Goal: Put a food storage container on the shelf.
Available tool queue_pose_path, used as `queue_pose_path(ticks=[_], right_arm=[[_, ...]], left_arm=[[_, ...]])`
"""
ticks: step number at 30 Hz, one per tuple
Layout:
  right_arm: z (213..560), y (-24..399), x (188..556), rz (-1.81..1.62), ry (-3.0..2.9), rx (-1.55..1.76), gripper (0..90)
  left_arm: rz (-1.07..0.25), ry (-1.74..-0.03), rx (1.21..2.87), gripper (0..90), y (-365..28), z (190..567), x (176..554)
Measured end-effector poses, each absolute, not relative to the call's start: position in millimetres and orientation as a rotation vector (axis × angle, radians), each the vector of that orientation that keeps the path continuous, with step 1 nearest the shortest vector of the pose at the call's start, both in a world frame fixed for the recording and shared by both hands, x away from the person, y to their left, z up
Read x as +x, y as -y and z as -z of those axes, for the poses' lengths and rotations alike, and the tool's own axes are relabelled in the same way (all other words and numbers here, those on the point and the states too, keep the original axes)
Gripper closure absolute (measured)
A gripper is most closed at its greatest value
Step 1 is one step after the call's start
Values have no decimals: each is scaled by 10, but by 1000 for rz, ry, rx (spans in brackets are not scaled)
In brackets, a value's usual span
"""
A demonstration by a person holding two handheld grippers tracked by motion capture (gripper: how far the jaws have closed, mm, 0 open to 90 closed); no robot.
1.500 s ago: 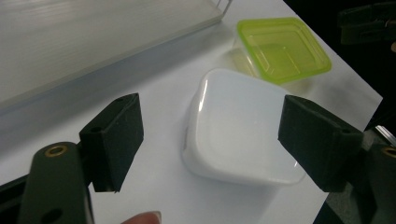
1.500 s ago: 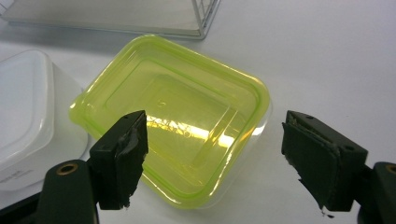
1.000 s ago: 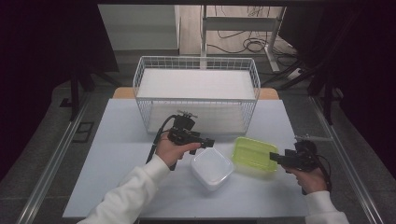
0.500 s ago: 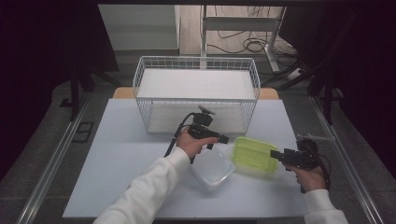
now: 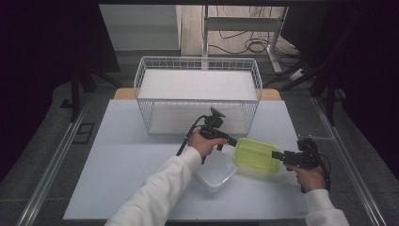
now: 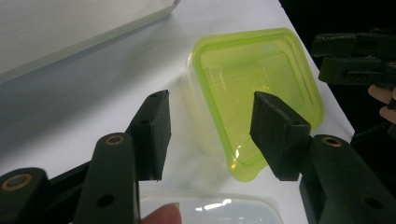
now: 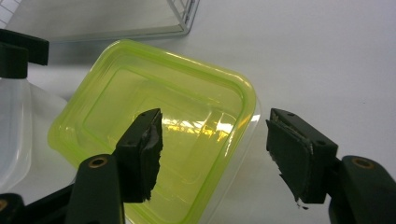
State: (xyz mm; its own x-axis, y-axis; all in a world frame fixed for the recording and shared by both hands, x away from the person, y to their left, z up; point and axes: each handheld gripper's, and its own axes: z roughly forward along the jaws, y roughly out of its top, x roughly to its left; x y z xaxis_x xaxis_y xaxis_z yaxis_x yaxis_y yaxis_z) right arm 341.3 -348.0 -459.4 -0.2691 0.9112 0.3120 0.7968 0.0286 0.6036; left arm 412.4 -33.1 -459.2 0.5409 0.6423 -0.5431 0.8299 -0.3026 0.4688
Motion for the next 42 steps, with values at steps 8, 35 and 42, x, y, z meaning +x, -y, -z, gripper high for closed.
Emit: queue_pose_path(ticks=[8, 35, 42], right_arm=[[4648, 3525, 3455, -1062, -2146, 1826, 403], [4824, 3640, 3520, -1152, -2152, 1999, 557], [4853, 3680, 3534, -1252, -2139, 2066, 702]], left_arm=[[380, -1187, 2064, 503, 446, 4706, 4186], [512, -1207, 2062, 603, 564, 4881, 4275], [517, -1212, 2067, 655, 571, 4870, 4263]])
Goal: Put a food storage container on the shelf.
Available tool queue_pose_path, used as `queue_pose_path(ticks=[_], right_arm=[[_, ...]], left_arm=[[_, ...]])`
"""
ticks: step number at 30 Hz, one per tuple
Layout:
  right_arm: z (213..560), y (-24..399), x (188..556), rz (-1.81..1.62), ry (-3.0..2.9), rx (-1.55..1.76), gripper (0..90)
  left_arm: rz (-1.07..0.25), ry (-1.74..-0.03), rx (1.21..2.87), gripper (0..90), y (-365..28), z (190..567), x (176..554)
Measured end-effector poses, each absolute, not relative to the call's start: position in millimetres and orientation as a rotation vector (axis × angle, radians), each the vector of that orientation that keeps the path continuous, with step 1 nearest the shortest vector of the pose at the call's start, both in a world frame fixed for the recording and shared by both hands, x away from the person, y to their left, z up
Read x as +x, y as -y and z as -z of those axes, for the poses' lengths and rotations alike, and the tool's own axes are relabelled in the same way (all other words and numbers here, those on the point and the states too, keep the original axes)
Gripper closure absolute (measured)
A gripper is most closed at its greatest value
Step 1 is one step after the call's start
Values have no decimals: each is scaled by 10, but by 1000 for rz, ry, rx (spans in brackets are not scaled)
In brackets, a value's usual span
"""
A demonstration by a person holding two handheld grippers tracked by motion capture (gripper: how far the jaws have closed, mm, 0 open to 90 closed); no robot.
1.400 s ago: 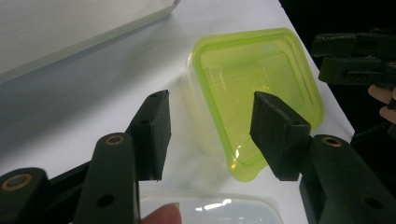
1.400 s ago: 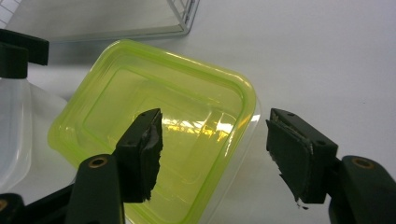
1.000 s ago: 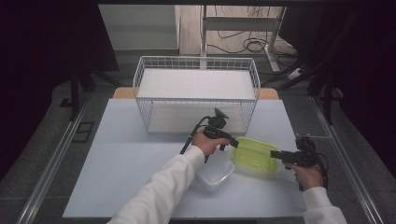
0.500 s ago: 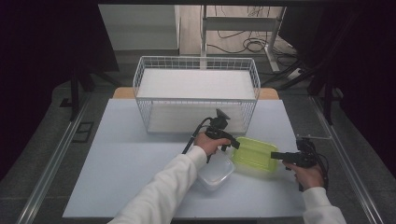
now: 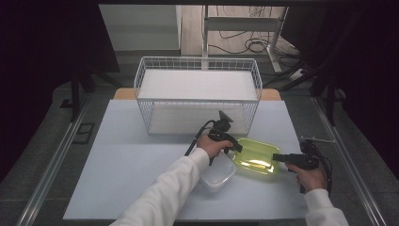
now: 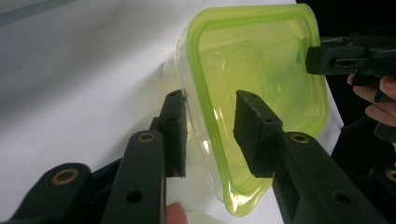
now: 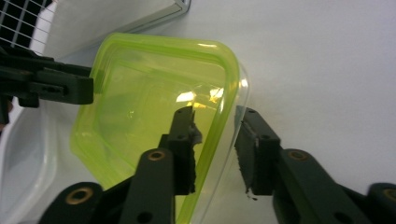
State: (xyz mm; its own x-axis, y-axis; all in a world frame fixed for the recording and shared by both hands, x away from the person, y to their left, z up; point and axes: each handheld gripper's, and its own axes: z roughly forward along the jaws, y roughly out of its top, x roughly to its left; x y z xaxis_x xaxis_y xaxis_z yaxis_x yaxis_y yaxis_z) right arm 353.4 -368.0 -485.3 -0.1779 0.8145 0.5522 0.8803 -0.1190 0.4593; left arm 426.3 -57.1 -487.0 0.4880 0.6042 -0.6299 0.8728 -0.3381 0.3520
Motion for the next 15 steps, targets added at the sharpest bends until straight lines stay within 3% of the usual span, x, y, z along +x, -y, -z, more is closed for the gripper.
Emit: queue_pose_path(ticks=[15], right_arm=[[4784, 3725, 3499, 1281, 1962, -1939, 777]], left_arm=[[486, -1188, 2027, 787, 533, 4755, 4213]])
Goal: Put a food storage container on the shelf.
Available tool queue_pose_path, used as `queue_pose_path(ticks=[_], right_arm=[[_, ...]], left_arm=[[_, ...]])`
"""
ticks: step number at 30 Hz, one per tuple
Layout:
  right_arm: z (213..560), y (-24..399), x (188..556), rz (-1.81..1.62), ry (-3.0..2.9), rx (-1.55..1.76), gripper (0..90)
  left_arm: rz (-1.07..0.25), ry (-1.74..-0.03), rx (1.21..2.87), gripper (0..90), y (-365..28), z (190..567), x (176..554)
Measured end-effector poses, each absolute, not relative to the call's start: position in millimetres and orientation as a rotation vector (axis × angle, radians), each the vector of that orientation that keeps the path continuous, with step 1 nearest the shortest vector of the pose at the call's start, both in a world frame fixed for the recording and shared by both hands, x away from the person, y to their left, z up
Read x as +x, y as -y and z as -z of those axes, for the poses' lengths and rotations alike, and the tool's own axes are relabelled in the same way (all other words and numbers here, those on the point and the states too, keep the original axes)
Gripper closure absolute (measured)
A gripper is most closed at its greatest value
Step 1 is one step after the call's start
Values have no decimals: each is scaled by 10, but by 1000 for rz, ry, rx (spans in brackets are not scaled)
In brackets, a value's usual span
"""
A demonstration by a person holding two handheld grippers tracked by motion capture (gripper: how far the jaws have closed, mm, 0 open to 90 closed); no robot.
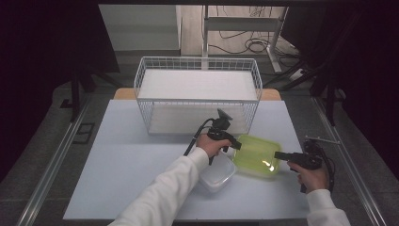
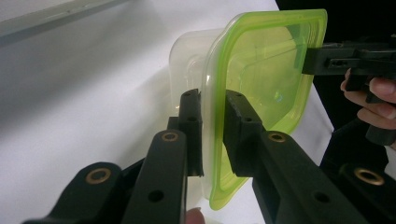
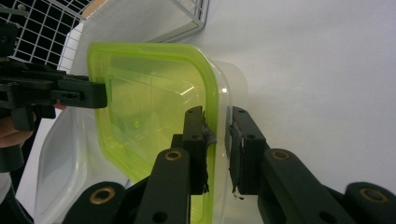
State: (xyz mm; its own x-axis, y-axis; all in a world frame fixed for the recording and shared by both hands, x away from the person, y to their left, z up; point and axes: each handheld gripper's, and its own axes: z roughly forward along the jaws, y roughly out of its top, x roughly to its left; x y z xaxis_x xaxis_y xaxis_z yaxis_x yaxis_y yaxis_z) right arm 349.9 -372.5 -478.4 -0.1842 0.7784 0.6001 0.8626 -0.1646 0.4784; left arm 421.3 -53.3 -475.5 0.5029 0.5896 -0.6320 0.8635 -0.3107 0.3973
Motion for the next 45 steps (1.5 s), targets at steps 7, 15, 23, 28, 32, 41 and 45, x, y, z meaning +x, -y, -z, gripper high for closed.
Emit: queue_pose_path(ticks=[7, 15, 23, 28, 32, 41, 45], right_arm=[[4748, 3735, 3485, 1310, 1962, -1941, 777], [4631, 3720, 3459, 1366, 2000, -1930, 777], [4481, 3679, 3423, 1432, 2048, -1888, 778], [4378, 3636, 3393, 1475, 2079, -1862, 779], [4308, 3595, 3374, 1513, 2097, -1837, 780], [4123, 3428, 3324, 1592, 2145, -1765, 783], [4033, 3337, 3304, 1617, 2164, -1728, 782]], left_arm=[[473, -1171, 2004, 794, 526, 4733, 4204], [434, -1136, 1969, 794, 488, 4629, 4167], [383, -1079, 1952, 793, 406, 4473, 4099], [355, -1046, 1941, 792, 344, 4385, 4070], [334, -1021, 1926, 791, 280, 4307, 4036], [271, -981, 1904, 791, 64, 4105, 3927], [244, -969, 1898, 790, -39, 4009, 3870]])
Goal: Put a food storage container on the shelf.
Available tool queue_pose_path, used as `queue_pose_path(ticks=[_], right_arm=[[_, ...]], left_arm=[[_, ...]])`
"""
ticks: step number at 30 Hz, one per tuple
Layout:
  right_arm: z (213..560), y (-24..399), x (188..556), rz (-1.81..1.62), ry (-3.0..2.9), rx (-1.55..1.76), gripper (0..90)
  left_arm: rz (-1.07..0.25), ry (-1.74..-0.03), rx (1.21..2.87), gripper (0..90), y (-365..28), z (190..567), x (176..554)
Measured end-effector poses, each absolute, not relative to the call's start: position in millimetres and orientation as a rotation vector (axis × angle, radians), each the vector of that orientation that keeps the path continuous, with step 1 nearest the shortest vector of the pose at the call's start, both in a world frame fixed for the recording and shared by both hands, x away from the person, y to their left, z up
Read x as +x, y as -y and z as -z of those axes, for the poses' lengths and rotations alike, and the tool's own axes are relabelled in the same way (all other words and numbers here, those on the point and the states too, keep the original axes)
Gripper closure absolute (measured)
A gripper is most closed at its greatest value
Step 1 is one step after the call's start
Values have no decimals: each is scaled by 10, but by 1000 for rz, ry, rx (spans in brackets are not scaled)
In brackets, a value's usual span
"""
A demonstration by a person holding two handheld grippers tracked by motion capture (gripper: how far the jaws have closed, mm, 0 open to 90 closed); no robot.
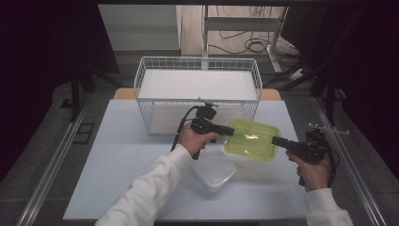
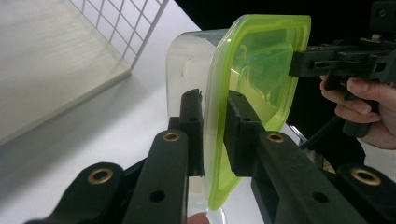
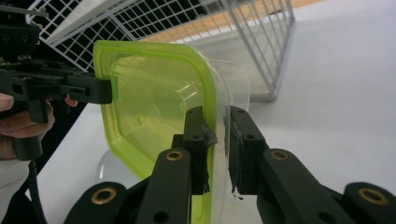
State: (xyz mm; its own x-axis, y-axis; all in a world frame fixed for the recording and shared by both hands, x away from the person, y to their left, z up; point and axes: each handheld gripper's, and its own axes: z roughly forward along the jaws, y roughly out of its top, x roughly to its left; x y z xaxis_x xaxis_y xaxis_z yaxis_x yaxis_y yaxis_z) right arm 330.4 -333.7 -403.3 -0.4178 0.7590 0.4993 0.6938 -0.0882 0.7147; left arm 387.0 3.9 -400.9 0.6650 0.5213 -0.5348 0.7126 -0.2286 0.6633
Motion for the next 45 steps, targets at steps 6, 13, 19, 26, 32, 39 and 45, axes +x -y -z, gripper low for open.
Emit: queue_pose_path(ticks=[6, 13, 19, 26, 32, 39, 45], right_arm=[[3950, 3212, 3313, -1571, -2095, 1609, 781], [3860, 3048, 3343, -1601, -2113, 1558, 781], [3760, 2881, 3372, -1614, -2138, 1500, 781], [3658, 2686, 3423, -1635, -2165, 1438, 779], [3573, 2516, 3477, -1633, -2198, 1383, 779], [3504, 2358, 3568, -1653, -2210, 1346, 780], [3422, 2253, 3644, -1667, -2221, 1320, 780]], left_arm=[[214, -978, 1886, 790, -196, 3923, 3819], [190, -990, 1859, 790, -381, 3823, 3761], [160, -994, 1834, 790, -566, 3747, 3701], [132, -1006, 1807, 790, -789, 3666, 3653], [111, -1023, 1778, 789, -961, 3591, 3602], [87, -1034, 1766, 786, -1118, 3495, 3596], [69, -1037, 1758, 785, -1225, 3399, 3623]])
